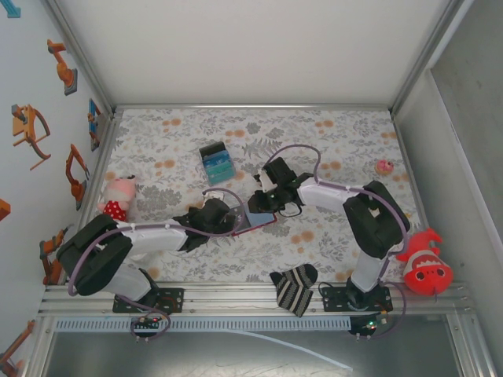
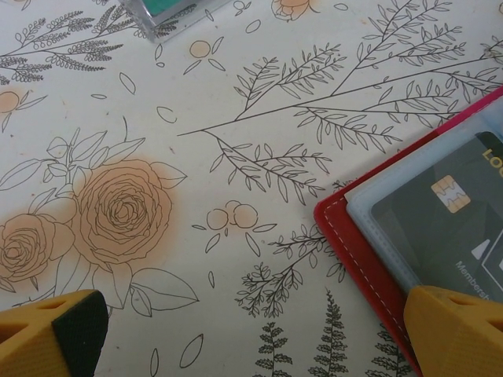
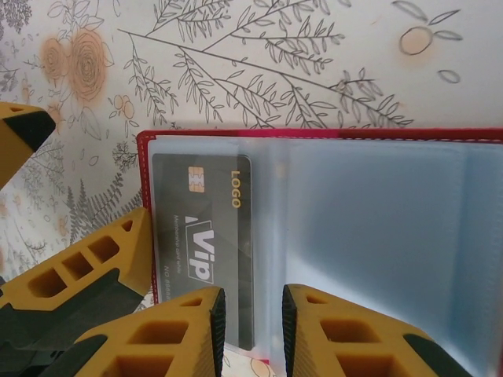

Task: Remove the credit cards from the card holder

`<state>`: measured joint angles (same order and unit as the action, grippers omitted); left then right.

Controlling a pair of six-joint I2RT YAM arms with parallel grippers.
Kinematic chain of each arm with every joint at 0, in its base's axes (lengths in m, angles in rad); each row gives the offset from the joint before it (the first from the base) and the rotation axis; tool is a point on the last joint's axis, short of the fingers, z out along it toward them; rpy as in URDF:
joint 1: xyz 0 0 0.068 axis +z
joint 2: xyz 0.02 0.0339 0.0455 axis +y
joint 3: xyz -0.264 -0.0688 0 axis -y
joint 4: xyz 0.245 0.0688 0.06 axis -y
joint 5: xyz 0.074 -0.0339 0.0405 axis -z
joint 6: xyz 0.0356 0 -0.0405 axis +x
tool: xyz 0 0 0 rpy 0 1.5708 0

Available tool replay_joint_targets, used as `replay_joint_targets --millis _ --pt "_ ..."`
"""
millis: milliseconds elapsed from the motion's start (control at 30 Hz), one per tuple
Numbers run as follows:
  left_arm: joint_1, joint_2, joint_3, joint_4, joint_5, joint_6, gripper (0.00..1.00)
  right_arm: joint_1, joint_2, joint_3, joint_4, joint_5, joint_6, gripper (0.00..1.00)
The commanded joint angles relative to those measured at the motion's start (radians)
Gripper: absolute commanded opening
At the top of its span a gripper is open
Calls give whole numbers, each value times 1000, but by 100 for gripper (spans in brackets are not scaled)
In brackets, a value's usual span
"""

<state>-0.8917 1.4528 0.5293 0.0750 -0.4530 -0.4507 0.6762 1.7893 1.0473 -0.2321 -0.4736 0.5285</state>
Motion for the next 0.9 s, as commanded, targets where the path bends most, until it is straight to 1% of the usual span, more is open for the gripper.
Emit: replay_joint_targets --millis 0,267,867 --pt "-6 14 17 -6 -23 -19 97 3 34 26 32 -67 27 26" --pt "-6 42 43 -46 -41 -18 97 2 65 30 35 -106 35 22" --pt "-23 53 58 -86 -68 -20 97 5 118 40 31 -124 36 19"
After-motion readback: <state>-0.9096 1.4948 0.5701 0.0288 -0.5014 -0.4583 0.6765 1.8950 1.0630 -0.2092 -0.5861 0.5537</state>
